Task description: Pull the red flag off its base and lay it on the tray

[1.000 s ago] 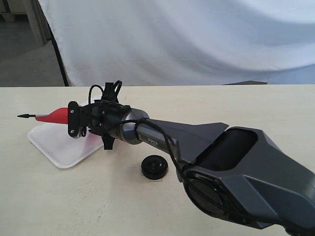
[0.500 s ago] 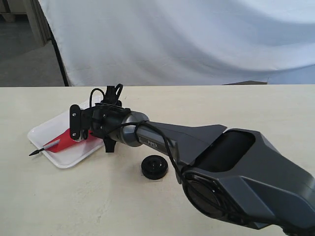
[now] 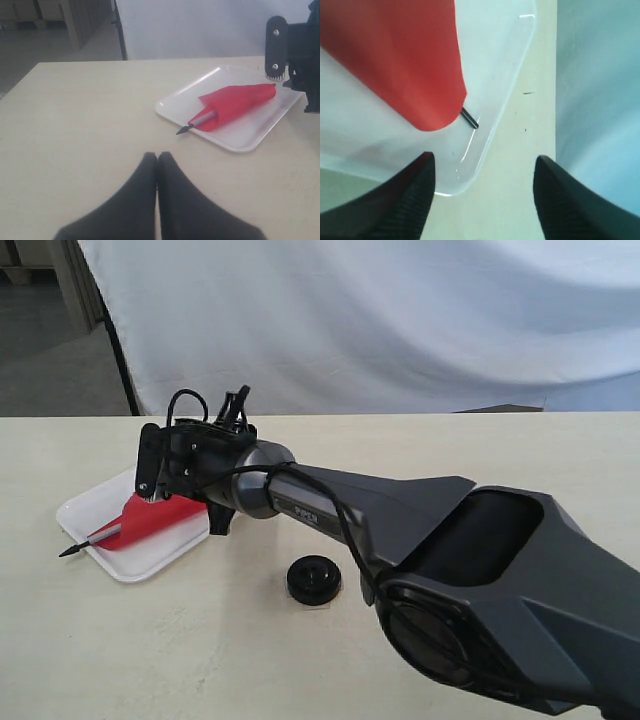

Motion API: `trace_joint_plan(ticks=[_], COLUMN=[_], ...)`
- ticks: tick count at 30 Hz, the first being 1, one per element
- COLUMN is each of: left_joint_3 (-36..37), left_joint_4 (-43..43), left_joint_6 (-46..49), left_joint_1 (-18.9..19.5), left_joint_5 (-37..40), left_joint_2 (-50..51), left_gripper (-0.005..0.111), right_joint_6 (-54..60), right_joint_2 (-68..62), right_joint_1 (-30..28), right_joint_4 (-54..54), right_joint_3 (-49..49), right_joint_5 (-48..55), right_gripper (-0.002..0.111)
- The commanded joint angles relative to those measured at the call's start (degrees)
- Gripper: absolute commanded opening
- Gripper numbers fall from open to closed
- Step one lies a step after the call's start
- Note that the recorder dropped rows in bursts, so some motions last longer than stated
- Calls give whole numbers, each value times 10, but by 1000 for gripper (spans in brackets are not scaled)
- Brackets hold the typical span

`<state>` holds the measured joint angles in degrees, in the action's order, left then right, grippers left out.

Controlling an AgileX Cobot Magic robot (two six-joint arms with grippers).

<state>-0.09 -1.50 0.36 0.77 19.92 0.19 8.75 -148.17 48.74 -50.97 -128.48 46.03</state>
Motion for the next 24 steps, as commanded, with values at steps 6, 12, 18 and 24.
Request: trace_joint_plan(ticks=[6,12,18,24], left_joint_3=[1,1,1,1], left_joint_4=[-1,-1,-1,-1], left_joint_6=[-4,-4,-4,-4], left_joint_1=[-2,-2,-2,-2], left_joint_5=[-3,-3,-3,-3], left_joint_2=[-2,-2,-2,-2], left_gripper=[0,0,0,0], right_joint_6=[-7,-9,-6,33], right_joint_2=[35,42,76,115], right_joint_1=[1,0,-34,-94], right_joint_4=[29,36,215,399], right_joint_3=[-3,-3,-3,-3], right_joint_5=[83,144,151,204], right_gripper=[50,0,0,0])
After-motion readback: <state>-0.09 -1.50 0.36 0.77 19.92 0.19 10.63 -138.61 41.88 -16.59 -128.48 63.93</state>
